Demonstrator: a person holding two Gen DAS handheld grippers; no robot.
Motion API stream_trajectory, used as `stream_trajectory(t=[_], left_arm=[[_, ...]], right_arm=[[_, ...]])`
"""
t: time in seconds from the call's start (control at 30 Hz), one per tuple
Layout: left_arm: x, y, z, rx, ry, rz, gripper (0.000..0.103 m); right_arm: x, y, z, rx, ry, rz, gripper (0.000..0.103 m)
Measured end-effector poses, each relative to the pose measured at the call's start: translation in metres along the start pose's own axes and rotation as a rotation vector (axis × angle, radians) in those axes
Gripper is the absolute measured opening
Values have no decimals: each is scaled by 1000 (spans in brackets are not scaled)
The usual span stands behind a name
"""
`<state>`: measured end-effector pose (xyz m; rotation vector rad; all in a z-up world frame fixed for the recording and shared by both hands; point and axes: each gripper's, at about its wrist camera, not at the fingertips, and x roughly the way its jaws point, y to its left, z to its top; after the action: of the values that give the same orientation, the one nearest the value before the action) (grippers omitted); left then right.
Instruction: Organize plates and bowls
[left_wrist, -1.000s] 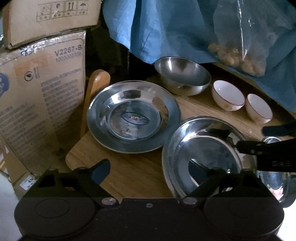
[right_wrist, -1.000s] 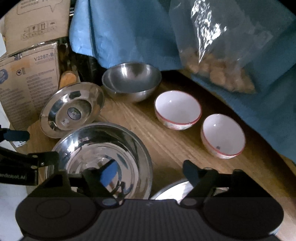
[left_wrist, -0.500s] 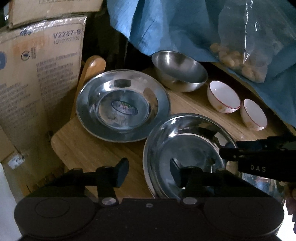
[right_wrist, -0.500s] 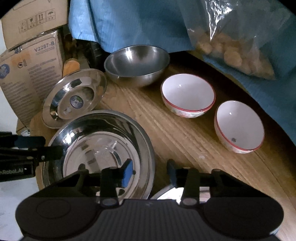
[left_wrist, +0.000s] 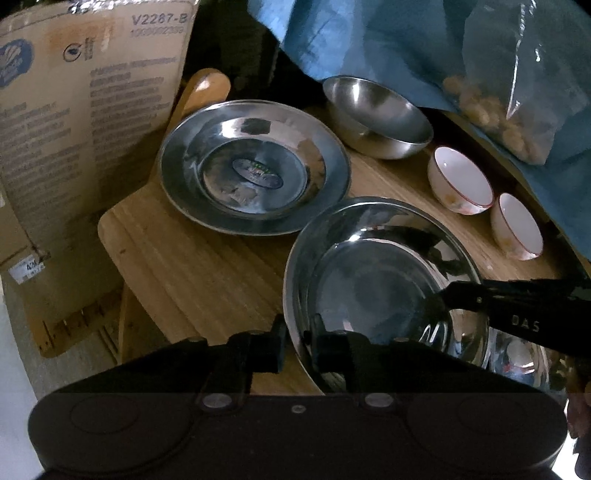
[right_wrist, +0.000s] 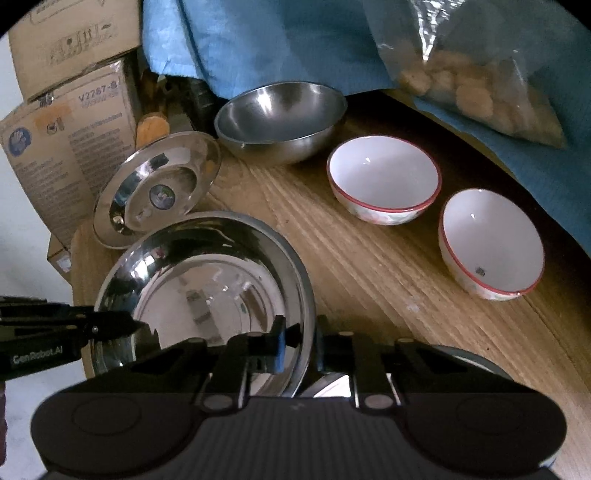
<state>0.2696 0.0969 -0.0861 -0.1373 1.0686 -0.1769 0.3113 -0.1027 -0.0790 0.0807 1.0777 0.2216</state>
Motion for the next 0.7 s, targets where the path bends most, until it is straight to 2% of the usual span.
stream_trajectory(t=[0.33,0.53,0.7], left_arm=[[-28,-22,10,3,-50,-10,13],[-34,-52,17,80,-63,-60,13],[-28,-81,16,156,-33,-112,13]], right_arm=[[-36,-14,3,62,-93,20,13],[-66,-39,-4,122,-135,-11,13],[-85,-59,-23,174,-137,-73,13]])
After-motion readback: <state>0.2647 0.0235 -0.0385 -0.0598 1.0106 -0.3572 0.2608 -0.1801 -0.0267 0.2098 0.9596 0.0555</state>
